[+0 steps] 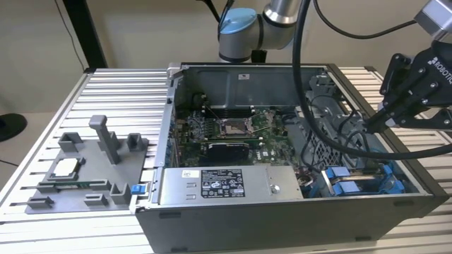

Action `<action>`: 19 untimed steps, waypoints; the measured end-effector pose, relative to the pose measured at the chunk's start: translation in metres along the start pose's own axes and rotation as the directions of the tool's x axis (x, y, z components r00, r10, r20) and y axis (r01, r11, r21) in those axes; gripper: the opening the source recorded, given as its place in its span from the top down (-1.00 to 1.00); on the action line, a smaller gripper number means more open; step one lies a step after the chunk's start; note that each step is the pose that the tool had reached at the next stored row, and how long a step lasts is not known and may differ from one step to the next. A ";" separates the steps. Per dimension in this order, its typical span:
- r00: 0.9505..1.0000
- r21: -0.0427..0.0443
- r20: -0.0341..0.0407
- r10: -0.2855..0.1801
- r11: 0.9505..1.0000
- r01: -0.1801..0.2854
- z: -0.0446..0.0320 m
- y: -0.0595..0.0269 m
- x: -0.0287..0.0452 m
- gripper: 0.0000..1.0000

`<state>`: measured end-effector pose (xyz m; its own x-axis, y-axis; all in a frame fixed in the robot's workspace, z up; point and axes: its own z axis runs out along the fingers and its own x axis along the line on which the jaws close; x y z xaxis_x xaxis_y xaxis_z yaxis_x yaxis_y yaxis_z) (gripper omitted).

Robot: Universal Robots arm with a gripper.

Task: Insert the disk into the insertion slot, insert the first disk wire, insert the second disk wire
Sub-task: 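Insert the second disk wire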

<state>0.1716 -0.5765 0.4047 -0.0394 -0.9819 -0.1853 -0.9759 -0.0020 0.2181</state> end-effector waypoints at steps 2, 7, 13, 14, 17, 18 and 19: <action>1.000 0.000 0.000 0.000 1.000 0.000 0.0001 0.0004 0.0000 1.00; 1.000 0.000 0.000 0.000 1.000 0.000 0.0002 0.0011 0.0000 1.00; 1.000 0.000 0.000 0.000 1.000 0.000 0.0003 0.0012 0.0000 1.00; 1.000 0.000 0.000 0.000 1.000 0.000 0.0003 0.0012 0.0001 1.00; 1.000 0.000 0.000 0.000 1.000 0.000 0.0002 0.0012 0.0000 1.00; 1.000 0.000 0.000 0.000 1.000 0.000 0.0003 0.0012 0.0000 1.00; 1.000 0.000 0.000 0.000 1.000 0.000 0.0005 0.0012 0.0001 1.00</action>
<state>0.1704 -0.5765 0.4045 -0.0395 -0.9819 -0.1853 -0.9759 -0.0019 0.2181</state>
